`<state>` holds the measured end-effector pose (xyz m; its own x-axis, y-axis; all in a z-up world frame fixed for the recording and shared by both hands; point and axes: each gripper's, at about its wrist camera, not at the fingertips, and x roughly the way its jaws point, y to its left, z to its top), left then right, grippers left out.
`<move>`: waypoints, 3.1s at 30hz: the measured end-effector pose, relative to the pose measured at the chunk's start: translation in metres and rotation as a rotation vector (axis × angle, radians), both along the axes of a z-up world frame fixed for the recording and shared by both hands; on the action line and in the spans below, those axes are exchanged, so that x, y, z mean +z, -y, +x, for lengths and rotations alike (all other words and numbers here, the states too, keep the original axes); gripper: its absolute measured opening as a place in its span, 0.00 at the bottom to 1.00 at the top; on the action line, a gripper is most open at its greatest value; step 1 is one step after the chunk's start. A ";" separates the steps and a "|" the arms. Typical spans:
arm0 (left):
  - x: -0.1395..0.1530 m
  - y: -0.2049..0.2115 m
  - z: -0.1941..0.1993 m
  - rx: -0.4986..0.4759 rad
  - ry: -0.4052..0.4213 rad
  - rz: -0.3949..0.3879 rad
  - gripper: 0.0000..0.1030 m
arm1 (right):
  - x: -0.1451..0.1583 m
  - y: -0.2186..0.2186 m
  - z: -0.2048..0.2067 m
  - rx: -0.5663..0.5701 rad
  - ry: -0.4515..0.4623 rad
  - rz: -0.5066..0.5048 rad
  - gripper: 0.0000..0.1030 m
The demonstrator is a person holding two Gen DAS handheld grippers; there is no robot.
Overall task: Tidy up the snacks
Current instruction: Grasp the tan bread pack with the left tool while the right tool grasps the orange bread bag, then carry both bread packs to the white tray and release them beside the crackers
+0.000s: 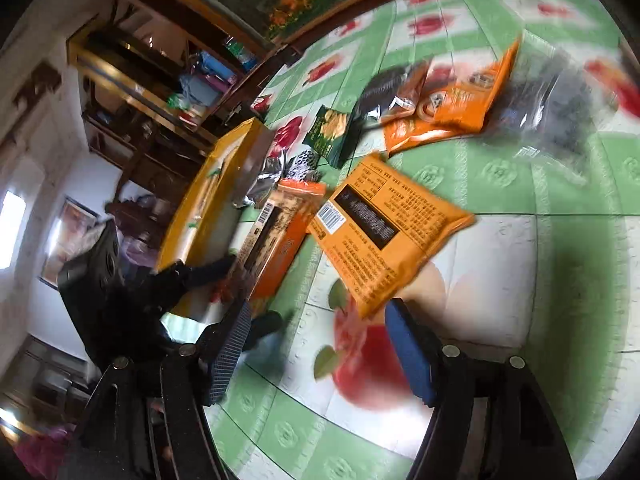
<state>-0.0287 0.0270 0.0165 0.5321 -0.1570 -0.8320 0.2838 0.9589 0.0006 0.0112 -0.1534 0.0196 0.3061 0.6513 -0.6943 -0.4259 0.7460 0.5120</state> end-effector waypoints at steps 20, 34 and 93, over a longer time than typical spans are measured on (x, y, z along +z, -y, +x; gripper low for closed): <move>-0.010 -0.001 0.032 0.085 0.011 -0.001 0.76 | -0.011 -0.051 0.028 0.200 0.298 -0.403 0.86; -0.007 0.014 0.035 0.059 0.035 0.004 0.52 | -0.016 -0.031 0.033 0.039 0.291 -0.414 0.76; 0.077 -0.102 -0.026 0.232 0.229 -0.250 0.52 | 0.042 -0.073 -0.005 -0.037 0.187 -0.007 0.76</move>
